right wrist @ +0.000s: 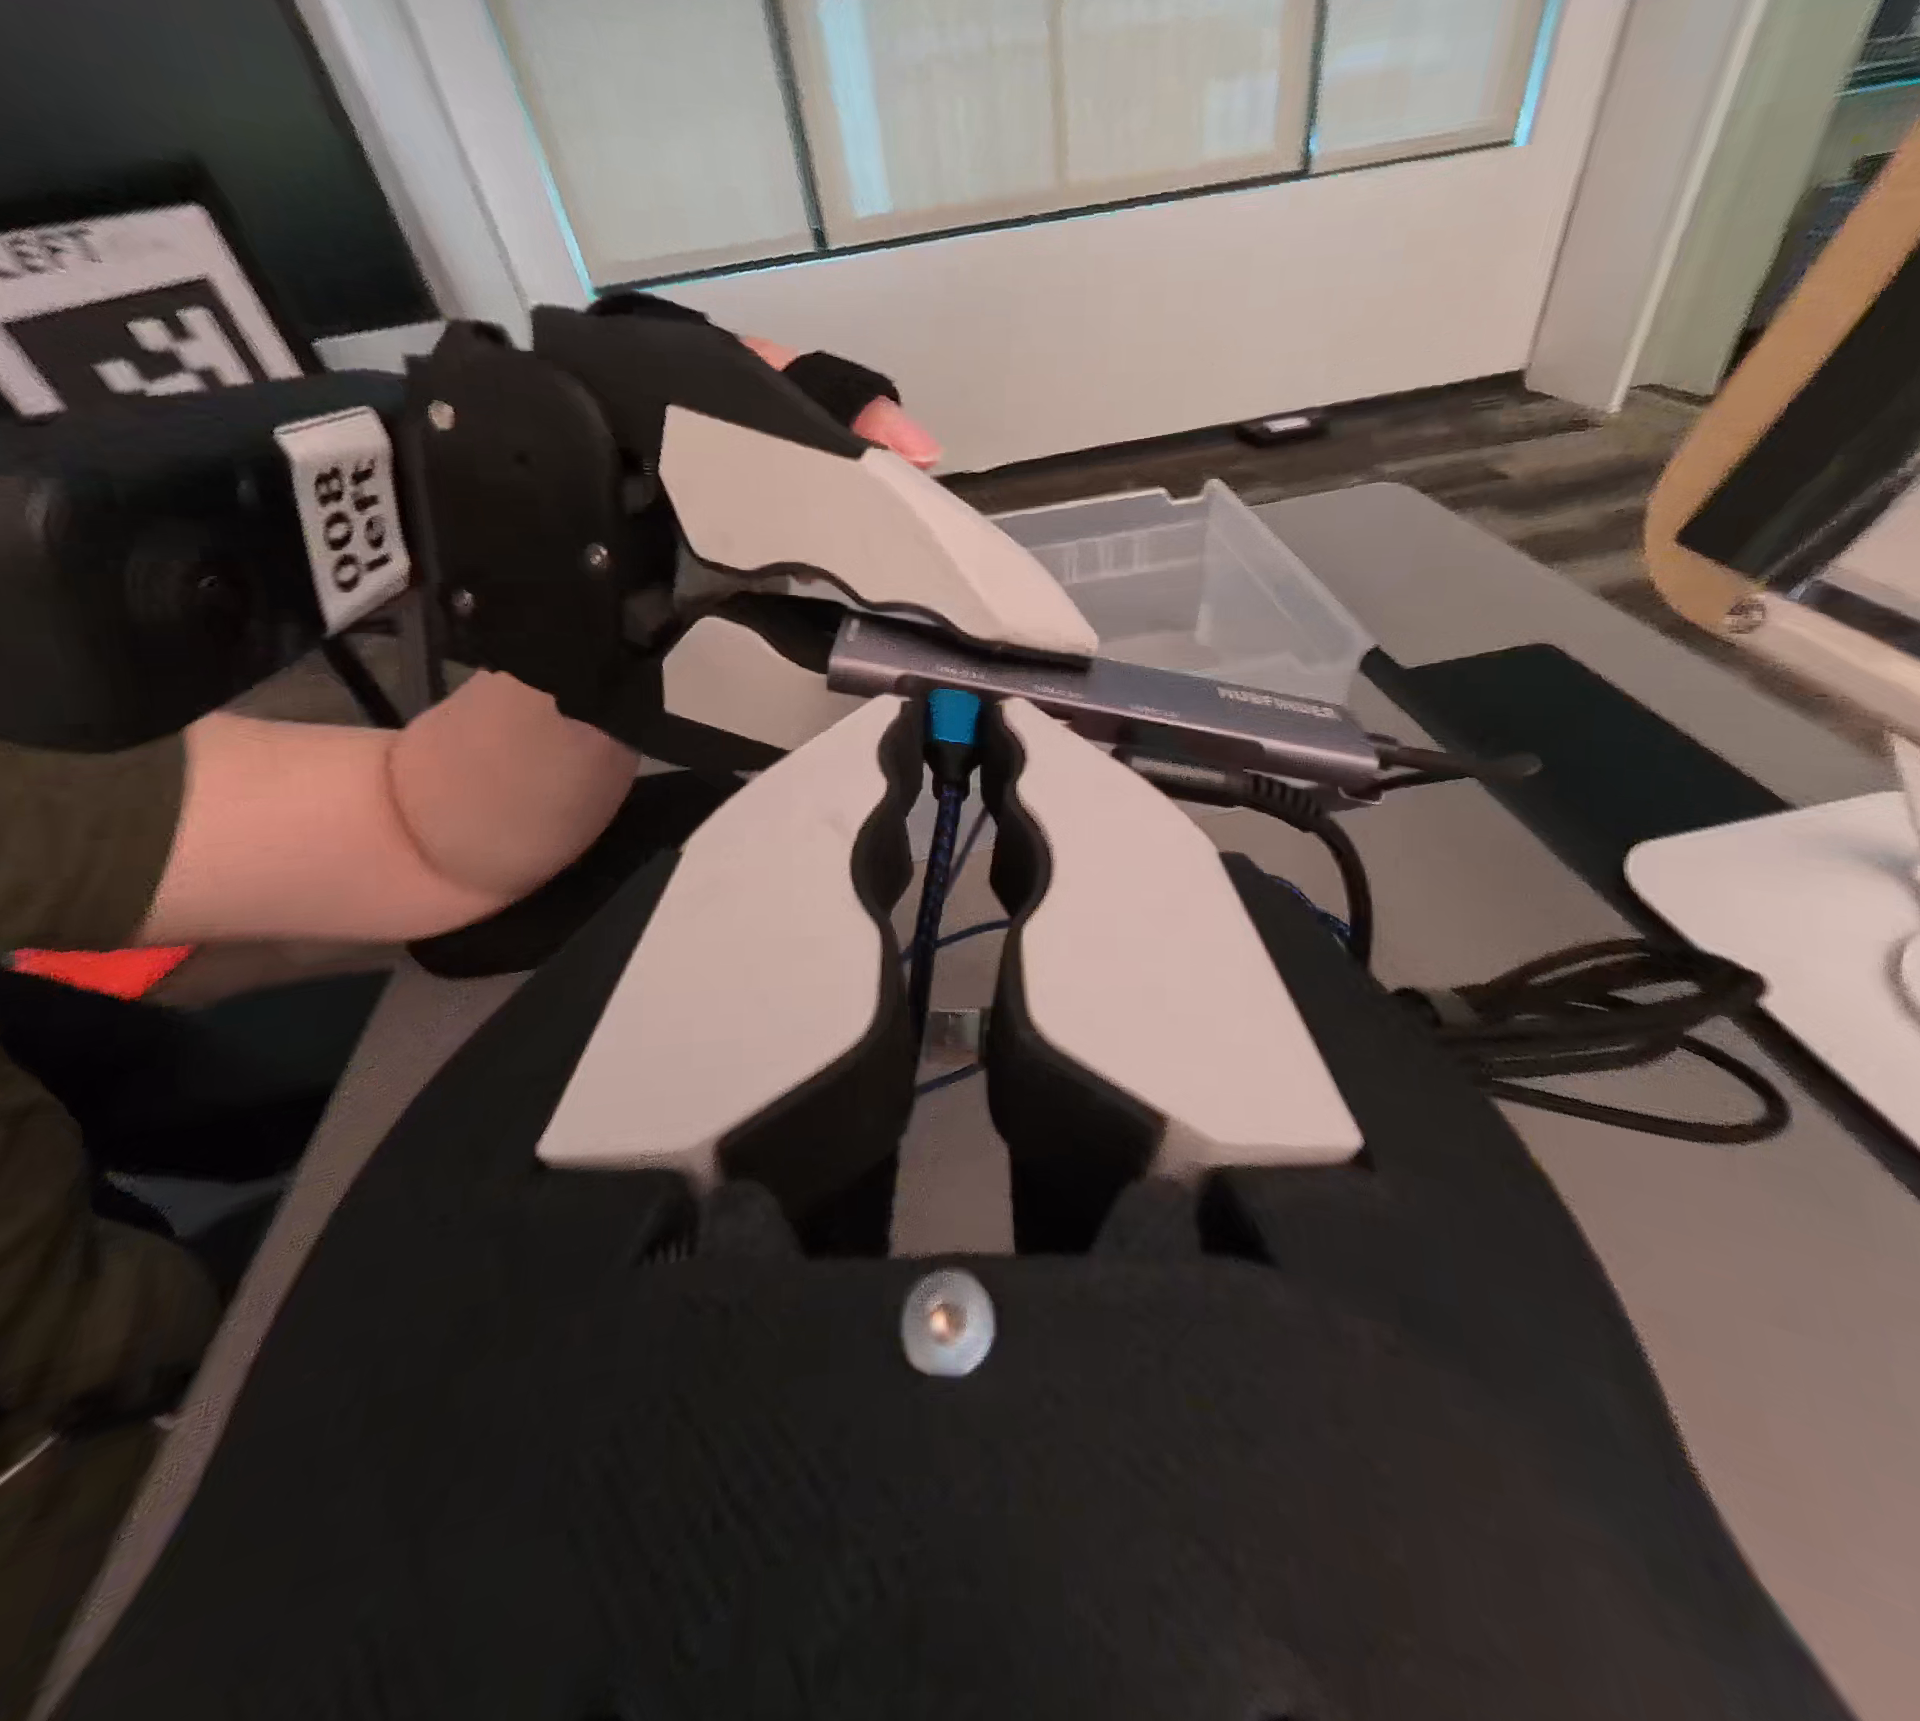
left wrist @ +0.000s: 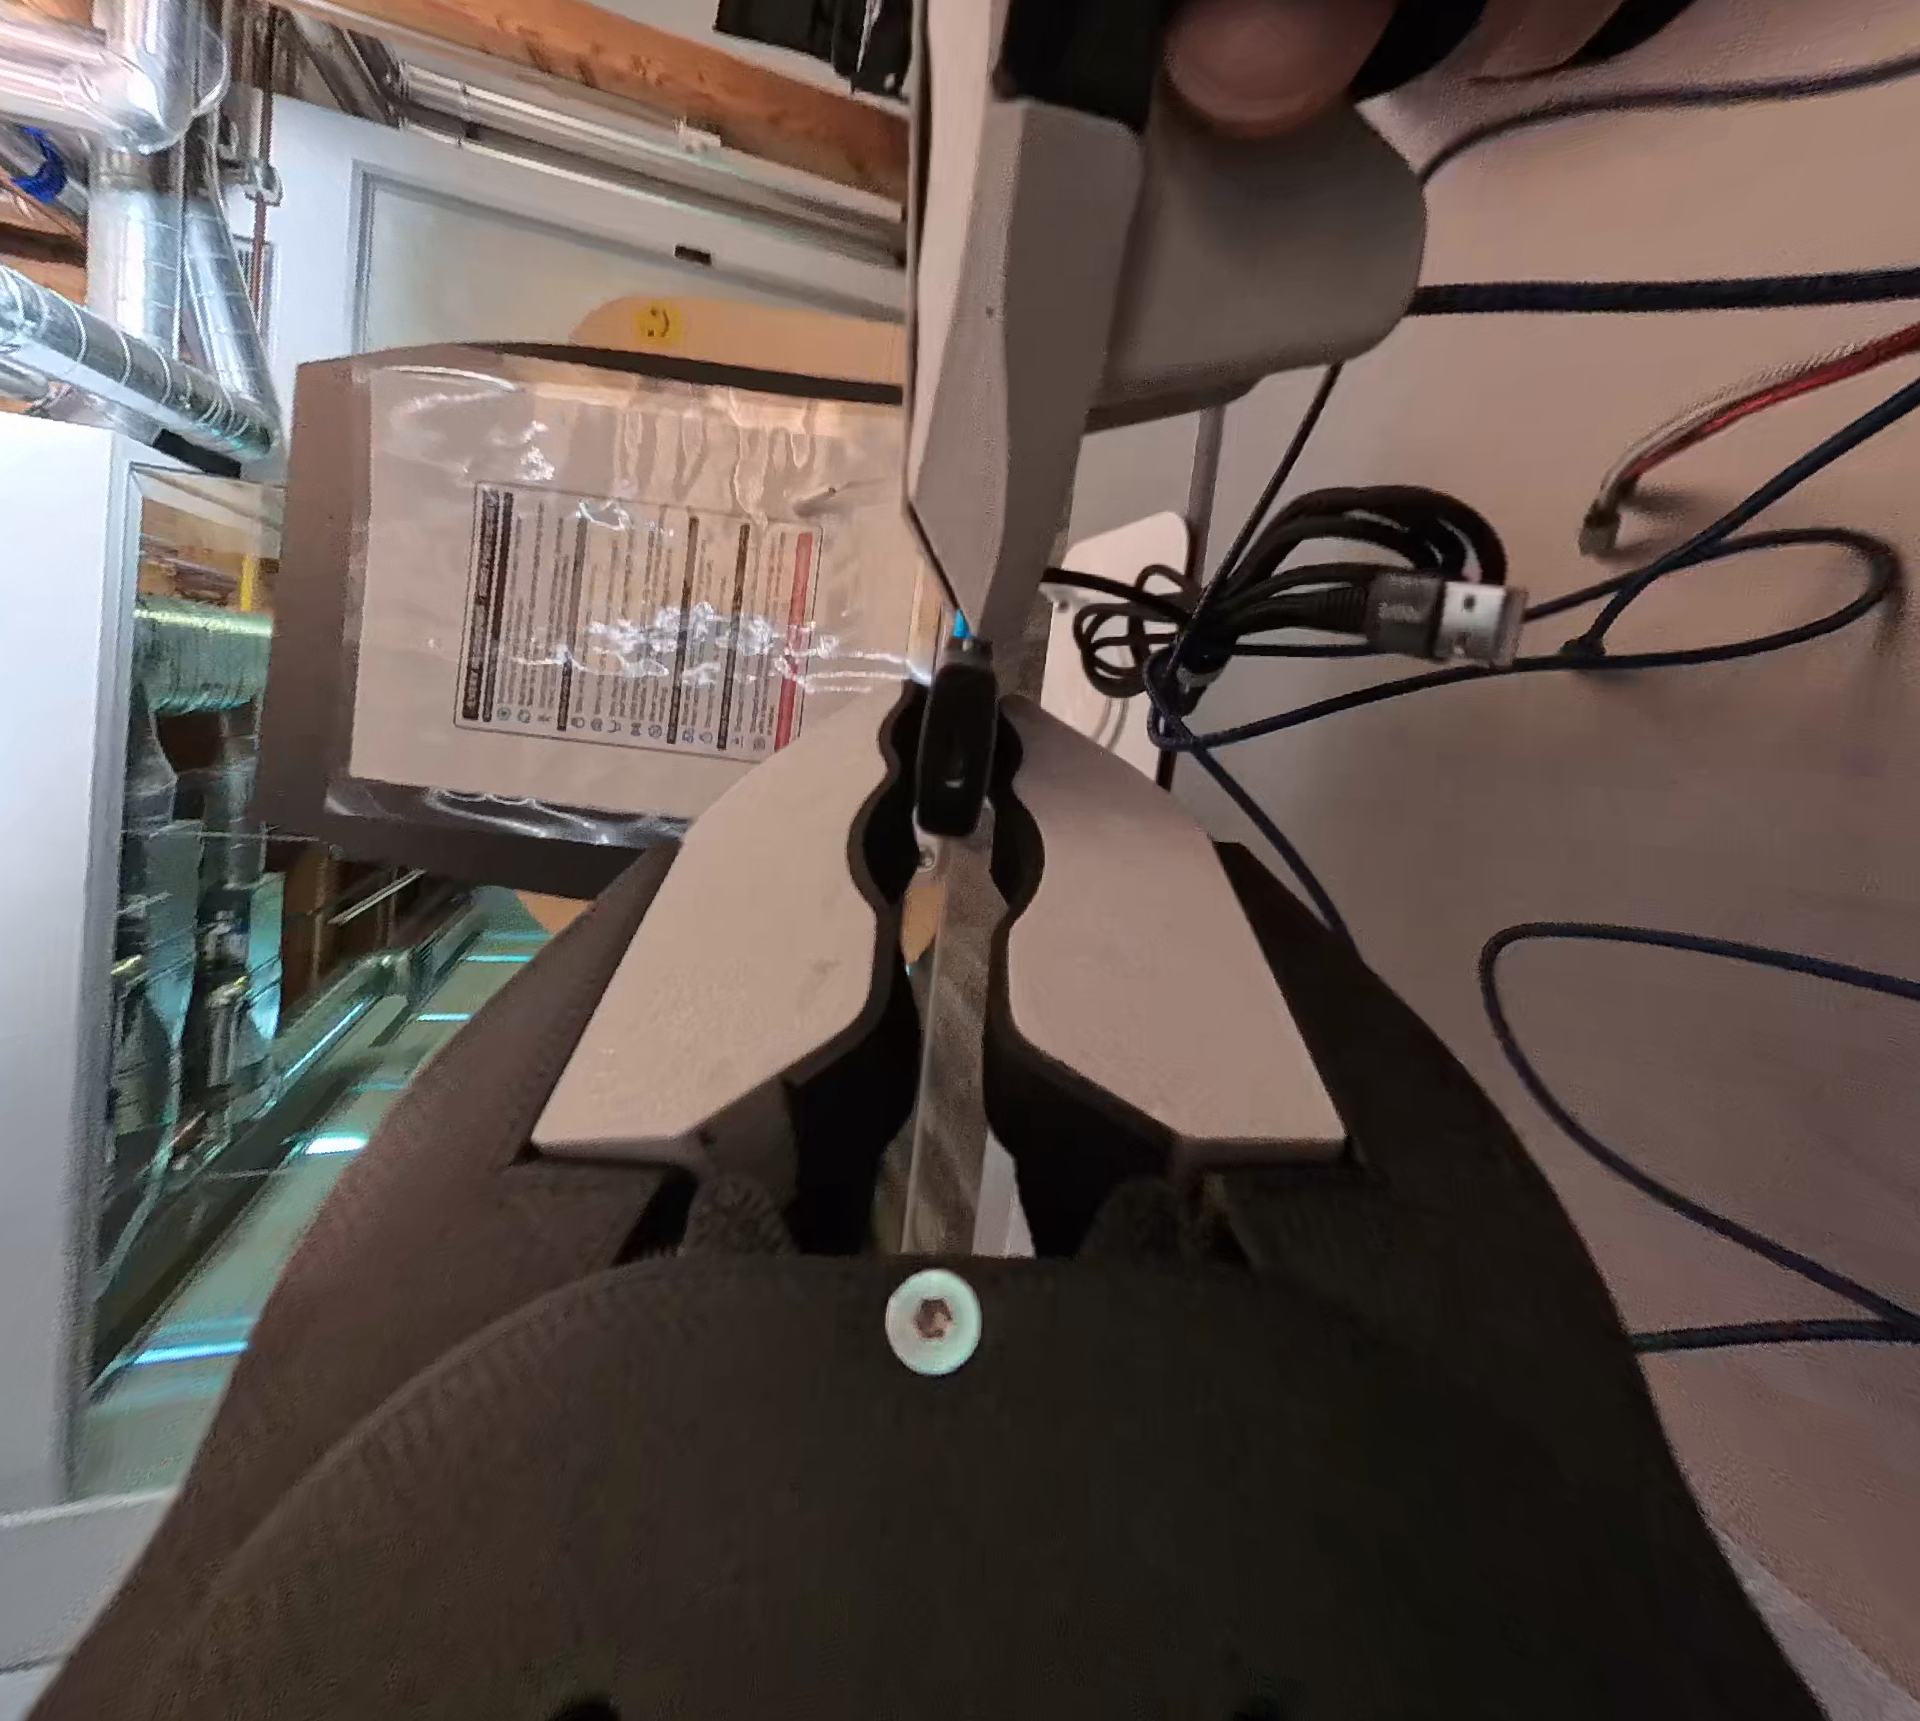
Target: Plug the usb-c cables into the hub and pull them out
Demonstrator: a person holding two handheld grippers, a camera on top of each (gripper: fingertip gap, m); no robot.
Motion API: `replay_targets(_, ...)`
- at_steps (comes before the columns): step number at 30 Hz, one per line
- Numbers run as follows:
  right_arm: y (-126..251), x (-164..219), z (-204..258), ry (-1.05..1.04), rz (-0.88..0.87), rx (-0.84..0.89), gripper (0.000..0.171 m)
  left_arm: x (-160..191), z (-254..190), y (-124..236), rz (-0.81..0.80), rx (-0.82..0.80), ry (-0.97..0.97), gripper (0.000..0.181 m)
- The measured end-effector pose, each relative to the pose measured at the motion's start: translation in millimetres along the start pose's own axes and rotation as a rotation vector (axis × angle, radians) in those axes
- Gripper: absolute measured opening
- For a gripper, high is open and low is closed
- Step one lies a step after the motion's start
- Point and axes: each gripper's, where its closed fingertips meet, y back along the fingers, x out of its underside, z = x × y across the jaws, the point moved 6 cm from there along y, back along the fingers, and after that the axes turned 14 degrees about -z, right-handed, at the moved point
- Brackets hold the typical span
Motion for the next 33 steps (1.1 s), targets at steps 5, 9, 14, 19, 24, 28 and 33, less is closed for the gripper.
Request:
replay_targets(5, 9.7, -6.5, 2.4, -0.084, 0.017, -0.086, 0.013, -9.2, 2.1, 6.0, -0.080, 0.011, 0.046, 0.009)
replay_targets(9, 10.9, -6.5, 1.7, -0.172, 0.002, -0.101, 0.012, -10.3, 3.1, 8.5, -0.082, 0.029, 0.101, 0.009)
replay_targets(14, 6.3, -0.8, -2.9, -0.185, 0.044, 0.032, 0.012, -5.3, -3.7, 2.3, 0.026, -0.023, 0.003, 0.025)
replay_targets(19, 6.2, 3.3, -2.9, -0.138, 0.128, 0.100, 0.011, 0.8, -9.5, -1.5, 0.096, 0.005, -0.039, 0.021)
replay_targets(24, 3.0, 10.7, 0.2, -0.047, 0.241, 0.150, 0.011, 6.3, -15.0, -2.3, 0.174, 0.020, -0.134, 0.017)
replay_targets(28, -2.4, 19.0, 0.8, -0.029, 0.281, 0.154, 0.011, 11.8, -22.2, 1.2, 0.229, 0.118, -0.084, 0.025)
replay_targets(33, -9.0, 29.6, 2.1, -0.018, 0.321, 0.138, 0.011, 4.7, -23.9, 13.9, 0.152, 0.254, 0.136, 0.043)
